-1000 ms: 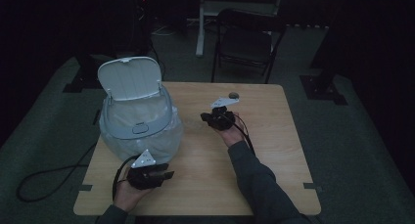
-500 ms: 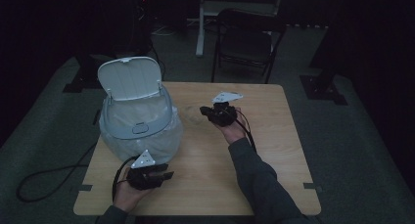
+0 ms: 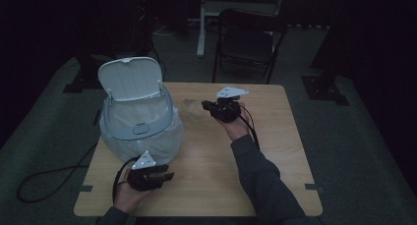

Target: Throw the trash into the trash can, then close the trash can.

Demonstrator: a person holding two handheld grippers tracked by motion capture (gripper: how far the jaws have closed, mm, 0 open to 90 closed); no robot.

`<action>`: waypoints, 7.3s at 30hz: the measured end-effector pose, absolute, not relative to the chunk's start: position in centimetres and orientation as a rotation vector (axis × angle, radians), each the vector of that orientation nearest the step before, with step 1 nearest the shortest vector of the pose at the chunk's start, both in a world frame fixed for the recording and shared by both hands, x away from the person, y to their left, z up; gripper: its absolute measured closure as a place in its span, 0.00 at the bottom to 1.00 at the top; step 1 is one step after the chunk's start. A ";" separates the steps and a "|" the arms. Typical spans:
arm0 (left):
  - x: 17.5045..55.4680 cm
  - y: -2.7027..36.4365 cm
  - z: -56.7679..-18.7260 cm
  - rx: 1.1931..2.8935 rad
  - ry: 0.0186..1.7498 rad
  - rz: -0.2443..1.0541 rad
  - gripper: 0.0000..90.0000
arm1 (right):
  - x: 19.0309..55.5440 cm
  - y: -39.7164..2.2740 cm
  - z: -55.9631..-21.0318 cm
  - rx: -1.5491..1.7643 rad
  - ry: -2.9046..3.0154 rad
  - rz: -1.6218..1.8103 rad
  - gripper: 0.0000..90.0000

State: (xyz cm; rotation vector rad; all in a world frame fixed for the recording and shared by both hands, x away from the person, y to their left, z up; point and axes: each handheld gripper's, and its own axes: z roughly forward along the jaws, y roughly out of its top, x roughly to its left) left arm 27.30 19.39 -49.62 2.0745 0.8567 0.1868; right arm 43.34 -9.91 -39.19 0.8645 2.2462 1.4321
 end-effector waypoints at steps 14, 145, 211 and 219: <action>27.3 19.3 -49.6 2.077 0.856 0.187 0.66 | 42.7 -10.4 -37.4 0.833 2.222 1.490 0.96; 27.3 19.5 -49.6 2.078 0.857 0.193 0.66 | 39.9 -3.5 -31.1 0.540 2.272 1.738 0.96; 27.0 20.2 -50.0 2.066 0.888 0.201 0.66 | 42.9 -6.2 -32.1 0.722 2.207 1.625 0.66; 26.9 20.5 -50.1 2.061 0.902 0.200 0.66 | 43.7 -5.6 -32.4 0.735 2.225 1.611 0.72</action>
